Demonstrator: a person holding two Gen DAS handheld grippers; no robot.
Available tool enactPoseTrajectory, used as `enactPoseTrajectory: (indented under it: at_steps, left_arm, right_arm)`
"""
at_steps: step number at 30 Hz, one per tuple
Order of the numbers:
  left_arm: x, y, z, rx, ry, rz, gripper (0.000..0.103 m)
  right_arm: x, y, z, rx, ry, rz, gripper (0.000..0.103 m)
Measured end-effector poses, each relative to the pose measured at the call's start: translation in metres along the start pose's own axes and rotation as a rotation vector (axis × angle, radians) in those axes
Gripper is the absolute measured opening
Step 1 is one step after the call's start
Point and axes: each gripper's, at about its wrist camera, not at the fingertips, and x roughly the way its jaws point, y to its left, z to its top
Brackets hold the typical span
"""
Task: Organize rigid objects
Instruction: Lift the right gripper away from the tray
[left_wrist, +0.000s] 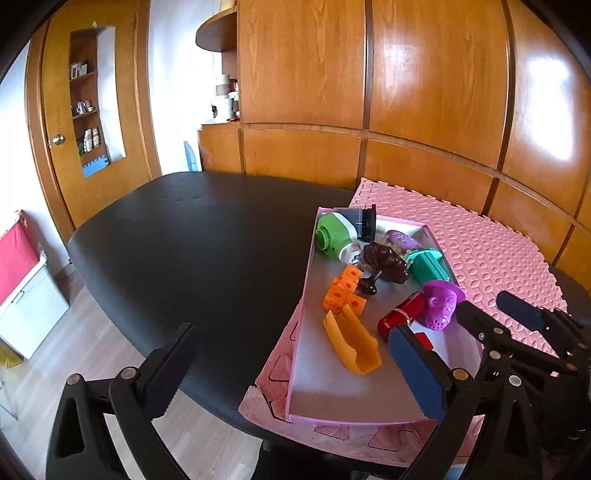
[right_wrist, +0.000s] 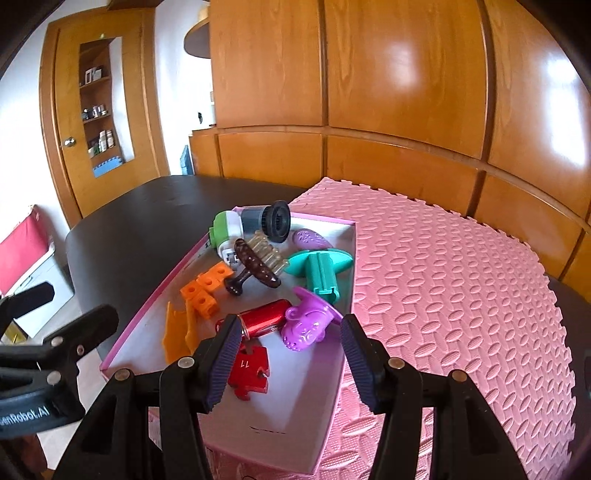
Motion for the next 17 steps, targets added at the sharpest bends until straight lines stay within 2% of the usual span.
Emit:
enactPoseTrajectory:
  at_steps: [17]
  left_arm:
    - [-0.0021,0.0009,-0.0016,0.006,-0.027,0.024,0.102]
  right_arm:
    - [-0.0031,0.0018,0.0022,0.002,-0.015,-0.012,0.056]
